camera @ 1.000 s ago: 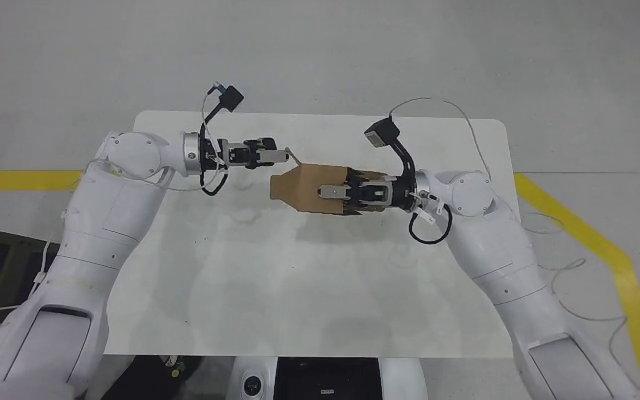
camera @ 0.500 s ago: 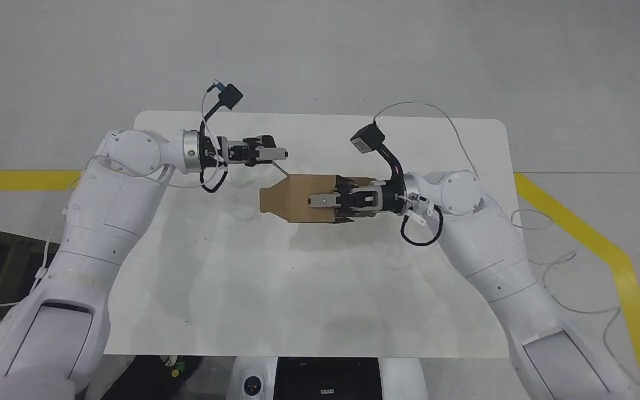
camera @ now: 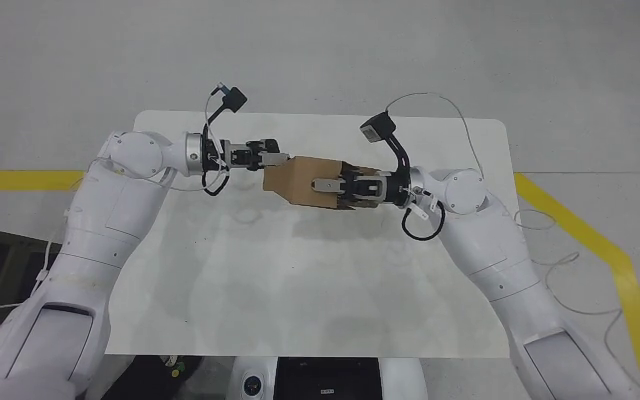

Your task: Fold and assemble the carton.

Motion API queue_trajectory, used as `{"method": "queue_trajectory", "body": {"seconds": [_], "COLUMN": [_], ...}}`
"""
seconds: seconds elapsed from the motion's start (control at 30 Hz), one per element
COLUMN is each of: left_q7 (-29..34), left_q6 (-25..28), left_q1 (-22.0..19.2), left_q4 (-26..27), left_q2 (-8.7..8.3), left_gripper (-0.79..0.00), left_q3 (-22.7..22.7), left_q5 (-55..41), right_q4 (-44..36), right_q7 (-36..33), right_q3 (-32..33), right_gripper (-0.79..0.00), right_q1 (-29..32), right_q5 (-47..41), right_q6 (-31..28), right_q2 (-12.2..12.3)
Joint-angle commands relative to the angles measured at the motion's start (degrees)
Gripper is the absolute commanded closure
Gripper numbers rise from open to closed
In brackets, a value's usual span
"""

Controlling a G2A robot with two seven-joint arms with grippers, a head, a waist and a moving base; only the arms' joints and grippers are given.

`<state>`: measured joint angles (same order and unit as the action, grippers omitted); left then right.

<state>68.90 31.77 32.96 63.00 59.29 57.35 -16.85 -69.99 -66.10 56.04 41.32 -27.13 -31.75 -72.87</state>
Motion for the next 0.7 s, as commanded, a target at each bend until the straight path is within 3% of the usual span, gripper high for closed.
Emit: {"method": "queue_trajectory", "body": {"seconds": [0.0, 0.67], "left_q7": [0.1, 0.2], "left_q6": [0.0, -0.2], "left_q1": [0.2, 0.7], "left_q4": [0.3, 1.1], "left_q2": [-0.02, -0.09], "left_gripper": [-0.785, -0.785], "left_q3": [0.0, 0.1], "left_q5": [0.0, 0.1], "right_q4": [-0.1, 0.7], "right_q7": [0.2, -0.4], "right_q3": [-0.1, -1.1], "right_gripper": [0.000, 0.000], "right_q1": [-0.1, -0.6], "right_q5": [0.0, -0.4], "right_q6": [0.0, -0.5], "right_q2": [0.0, -0.5]}}
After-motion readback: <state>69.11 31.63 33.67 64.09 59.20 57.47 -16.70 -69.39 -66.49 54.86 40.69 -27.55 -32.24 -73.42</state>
